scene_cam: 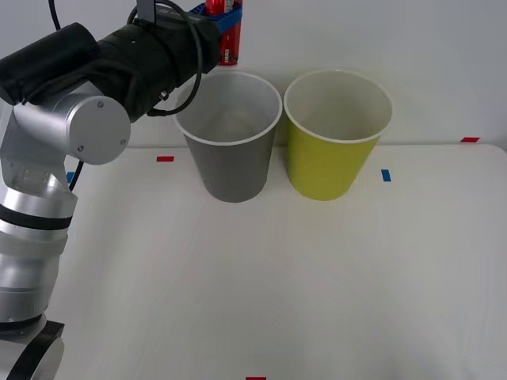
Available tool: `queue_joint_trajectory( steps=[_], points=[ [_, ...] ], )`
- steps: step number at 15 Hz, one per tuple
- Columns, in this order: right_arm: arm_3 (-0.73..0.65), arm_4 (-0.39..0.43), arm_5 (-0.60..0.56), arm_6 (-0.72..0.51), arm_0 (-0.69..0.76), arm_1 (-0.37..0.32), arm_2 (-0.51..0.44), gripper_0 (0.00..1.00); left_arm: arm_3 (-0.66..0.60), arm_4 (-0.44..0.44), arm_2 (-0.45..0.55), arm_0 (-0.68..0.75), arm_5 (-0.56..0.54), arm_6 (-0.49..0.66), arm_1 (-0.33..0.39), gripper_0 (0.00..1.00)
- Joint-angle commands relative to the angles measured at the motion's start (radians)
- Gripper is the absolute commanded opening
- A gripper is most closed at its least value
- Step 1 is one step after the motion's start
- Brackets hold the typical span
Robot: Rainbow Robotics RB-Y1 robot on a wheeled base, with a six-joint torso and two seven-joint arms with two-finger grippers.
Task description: Put cans in the gray bin and PET bottles in the light green bin.
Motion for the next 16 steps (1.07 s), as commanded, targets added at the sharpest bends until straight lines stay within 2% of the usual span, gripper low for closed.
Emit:
queue_joint_trajectory(
  steps=[1, 8, 9, 10, 11, 16],
  points=[
    [0.0, 0.0, 0.0, 0.0, 0.0, 0.0, 0.0, 1.0, 0.005, -0.002, -0.004, -0.001, -0.004, 0.001, 0.0, 0.0],
    [0.0, 0.0, 0.0, 0.0, 0.0, 0.0, 0.0, 1.0, 0.005, -0.002, -0.004, 0.0, -0.004, 0.009, -0.001, 0.0],
    [0.0, 0.0, 0.0, 0.0, 0.0, 0.0, 0.0, 1.0, 0.008, -0.003, -0.004, 0.0, -0.001, 0.01, 0.0, 0.31],
    [0.0, 0.0, 0.0, 0.0, 0.0, 0.0, 0.0, 1.0, 0.016, -0.003, -0.004, 0.0, -0.001, 0.01, 0.002, 0.7],
    [0.0, 0.0, 0.0, 0.0, 0.0, 0.0, 0.0, 1.0, 0.019, -0.003, -0.007, 0.0, -0.001, 0.01, 0.002, 1.0],
    [0.0, 0.0, 0.0, 0.0, 0.0, 0.0, 0.0, 1.0, 0.021, -0.003, -0.007, 0.0, -0.001, 0.009, 0.006, 1.0]
  ],
)
